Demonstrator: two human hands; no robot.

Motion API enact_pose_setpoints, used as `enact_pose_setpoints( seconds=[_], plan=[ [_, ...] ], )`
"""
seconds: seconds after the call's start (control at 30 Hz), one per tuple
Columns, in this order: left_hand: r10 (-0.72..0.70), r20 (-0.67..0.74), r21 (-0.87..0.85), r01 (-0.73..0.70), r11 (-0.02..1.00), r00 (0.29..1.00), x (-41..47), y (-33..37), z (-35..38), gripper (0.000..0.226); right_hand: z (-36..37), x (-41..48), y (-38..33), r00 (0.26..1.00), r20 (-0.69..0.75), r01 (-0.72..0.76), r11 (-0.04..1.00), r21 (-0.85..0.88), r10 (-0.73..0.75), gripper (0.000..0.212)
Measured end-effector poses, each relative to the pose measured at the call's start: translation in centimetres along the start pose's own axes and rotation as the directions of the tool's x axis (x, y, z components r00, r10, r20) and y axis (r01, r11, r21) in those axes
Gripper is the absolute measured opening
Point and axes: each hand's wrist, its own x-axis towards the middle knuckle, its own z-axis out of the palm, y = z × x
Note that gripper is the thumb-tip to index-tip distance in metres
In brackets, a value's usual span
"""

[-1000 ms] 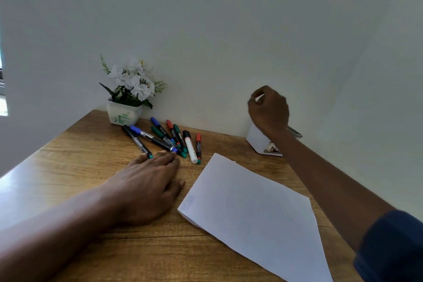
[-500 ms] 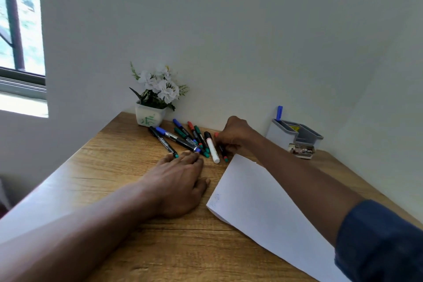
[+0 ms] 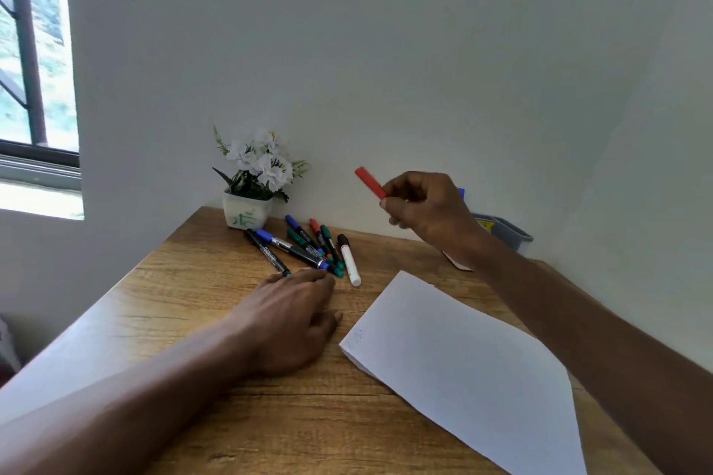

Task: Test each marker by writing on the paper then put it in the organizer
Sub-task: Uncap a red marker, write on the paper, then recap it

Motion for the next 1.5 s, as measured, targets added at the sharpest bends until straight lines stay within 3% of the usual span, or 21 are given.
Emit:
enact_pose_setpoints(
  seconds=[0.1,0.23,0.47,1.1,1.33,1.5],
  plan=[
    [0.01,-0.238,-0.046,-0.022,0.999,0.971,-0.5,0.0,-0.3,0.069,-0.7,-4.1,0.5,0.979,0.109,0.194,0.954,-0.226,-0.174,0.015],
    [0.087,-0.474,-0.113,-0.159,0.981,0.876,-0.7,0.1,-0.5,0.066,0.3,-8.7,2.4,0.916,0.245,0.383,0.871,-0.308,-0.316,0.024],
    [0.23,-0.488,-0.093,-0.312,0.946,0.842,-1.0,0.5,-0.7,0.028,0.9,-10.2,3.5,0.873,0.263,0.478,0.827,-0.294,-0.411,0.015],
    [0.269,-0.519,-0.114,-0.377,0.919,0.811,-1.0,1.0,0.1,0.024,1.3,-11.1,2.5,0.833,0.177,0.539,0.697,-0.474,-0.524,0.036],
    [0.264,-0.515,-0.119,-0.373,0.92,0.816,-0.8,0.1,-0.1,0.021,1.0,-10.7,3.0,0.897,0.178,0.435,0.731,-0.526,-0.405,0.052],
    [0.103,-0.554,-0.155,-0.224,0.962,0.826,-0.6,-1.3,-0.5,0.021,0.0,-10.5,3.7,0.948,0.13,0.317,0.831,-0.457,-0.29,0.029]
  ],
)
